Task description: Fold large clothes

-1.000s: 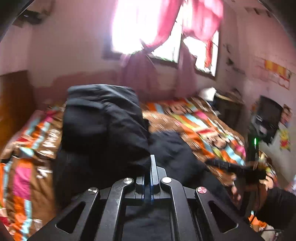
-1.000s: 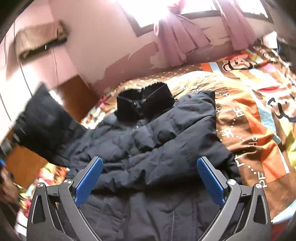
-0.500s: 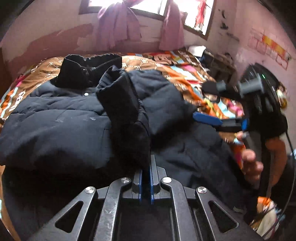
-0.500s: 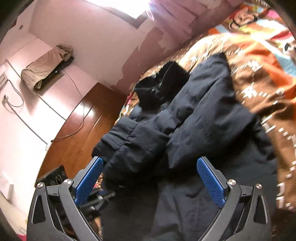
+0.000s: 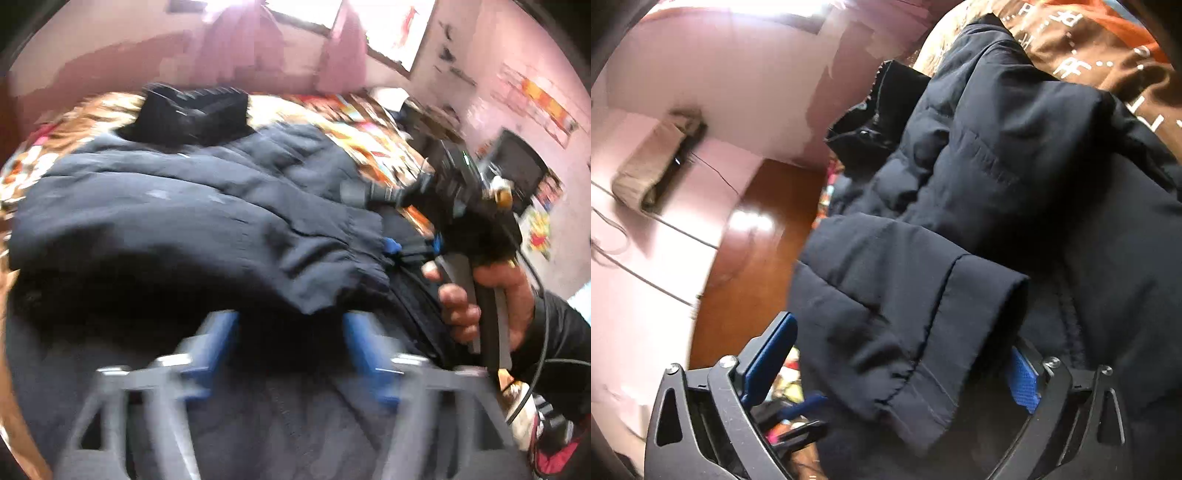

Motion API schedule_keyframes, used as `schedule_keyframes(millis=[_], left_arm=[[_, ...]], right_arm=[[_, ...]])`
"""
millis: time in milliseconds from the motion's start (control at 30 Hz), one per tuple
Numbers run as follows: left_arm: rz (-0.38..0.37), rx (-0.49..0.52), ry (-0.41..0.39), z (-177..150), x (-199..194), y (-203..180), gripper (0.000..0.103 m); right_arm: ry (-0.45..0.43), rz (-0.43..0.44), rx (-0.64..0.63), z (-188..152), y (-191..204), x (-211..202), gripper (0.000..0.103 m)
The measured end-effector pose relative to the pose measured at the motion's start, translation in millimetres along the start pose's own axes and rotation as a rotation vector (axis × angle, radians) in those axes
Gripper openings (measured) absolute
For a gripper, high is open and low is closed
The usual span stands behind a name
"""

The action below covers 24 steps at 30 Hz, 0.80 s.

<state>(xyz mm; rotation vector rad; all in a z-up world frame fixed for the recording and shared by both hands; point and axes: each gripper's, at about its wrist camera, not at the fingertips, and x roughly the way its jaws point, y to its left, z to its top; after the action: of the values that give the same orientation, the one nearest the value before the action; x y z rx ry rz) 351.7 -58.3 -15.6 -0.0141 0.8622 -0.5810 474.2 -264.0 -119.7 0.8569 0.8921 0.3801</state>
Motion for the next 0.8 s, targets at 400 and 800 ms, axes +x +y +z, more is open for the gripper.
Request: schedule_keyframes(millis=[400, 800], left_arm=[[0.207, -0.130, -0.211, 39, -34, 94, 0.089], [0.236, -0.242, -0.017, 103, 7, 120, 0.089]], right_arm=[[-0.216, -0.245, -0.413, 23, 67, -37, 0.007], [-0.149, -0.556, -0.316, 83, 46, -31, 0.028]])
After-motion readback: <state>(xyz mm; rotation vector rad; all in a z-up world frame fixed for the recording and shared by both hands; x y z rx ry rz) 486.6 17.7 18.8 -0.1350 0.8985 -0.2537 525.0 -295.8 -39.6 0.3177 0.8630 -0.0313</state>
